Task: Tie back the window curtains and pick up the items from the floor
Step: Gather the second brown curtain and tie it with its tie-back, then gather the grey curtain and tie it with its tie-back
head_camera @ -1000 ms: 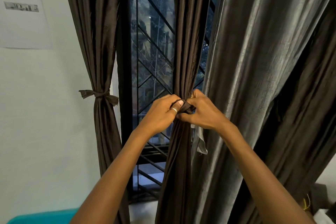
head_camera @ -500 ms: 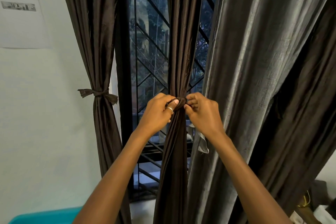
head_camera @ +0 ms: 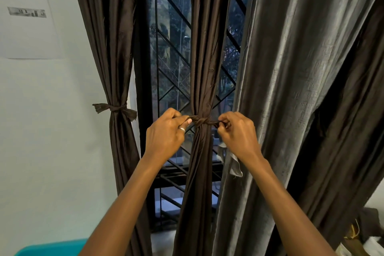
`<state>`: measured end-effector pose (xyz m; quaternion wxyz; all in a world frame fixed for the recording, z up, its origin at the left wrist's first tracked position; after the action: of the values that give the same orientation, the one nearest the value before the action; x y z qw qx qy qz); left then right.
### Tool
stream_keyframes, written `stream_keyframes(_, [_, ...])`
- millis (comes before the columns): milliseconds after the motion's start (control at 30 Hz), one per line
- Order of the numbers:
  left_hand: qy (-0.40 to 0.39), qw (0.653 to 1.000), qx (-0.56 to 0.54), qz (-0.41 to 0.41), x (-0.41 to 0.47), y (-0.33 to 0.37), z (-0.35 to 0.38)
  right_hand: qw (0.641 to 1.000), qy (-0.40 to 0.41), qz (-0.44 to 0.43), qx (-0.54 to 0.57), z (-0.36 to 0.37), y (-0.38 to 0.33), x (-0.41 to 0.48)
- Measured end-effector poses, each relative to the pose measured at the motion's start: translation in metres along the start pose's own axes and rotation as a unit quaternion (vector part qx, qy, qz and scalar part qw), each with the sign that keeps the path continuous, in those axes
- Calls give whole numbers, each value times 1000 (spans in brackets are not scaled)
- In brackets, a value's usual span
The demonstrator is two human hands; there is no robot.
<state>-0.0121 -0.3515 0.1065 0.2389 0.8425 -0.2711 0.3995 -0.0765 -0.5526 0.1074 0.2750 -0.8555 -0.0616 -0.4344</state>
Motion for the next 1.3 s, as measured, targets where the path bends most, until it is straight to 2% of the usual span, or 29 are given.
stream_keyframes(333, [-57,998,18,-28,2,-1,1,999,-22,24,13,13,-4,1])
stream_keyframes(500, [-114,990,44,-69,-3,4,8,998,-46,41,26,21,-3,-4])
stream_keyframes(667, [-169,982,46,-75,-16,17,18,996,-51,66,32,26,0,-13])
stream_keyframes(900, [-120,984,-34,-124,-35,20,32,990,-74,118,9,23,23,-48])
stream_keyframes(1033, [-120,981,-27,-147,-46,32,44,984,-86,155,-5,15,47,-69])
stream_keyframes(1300, [-118,984,22,-131,-48,68,72,973,-115,198,20,5,104,-85])
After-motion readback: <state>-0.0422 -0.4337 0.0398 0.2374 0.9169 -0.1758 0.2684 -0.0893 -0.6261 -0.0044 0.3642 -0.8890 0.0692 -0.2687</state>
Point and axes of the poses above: each hand's wrist, its own x-axis towards the middle knuckle, its own z-axis out of the palm, y = z × x, the point moved 6 cm from there along x, towards the middle knuckle, and after that the axes turned 13 degrees about x, right-handed, at the moved point
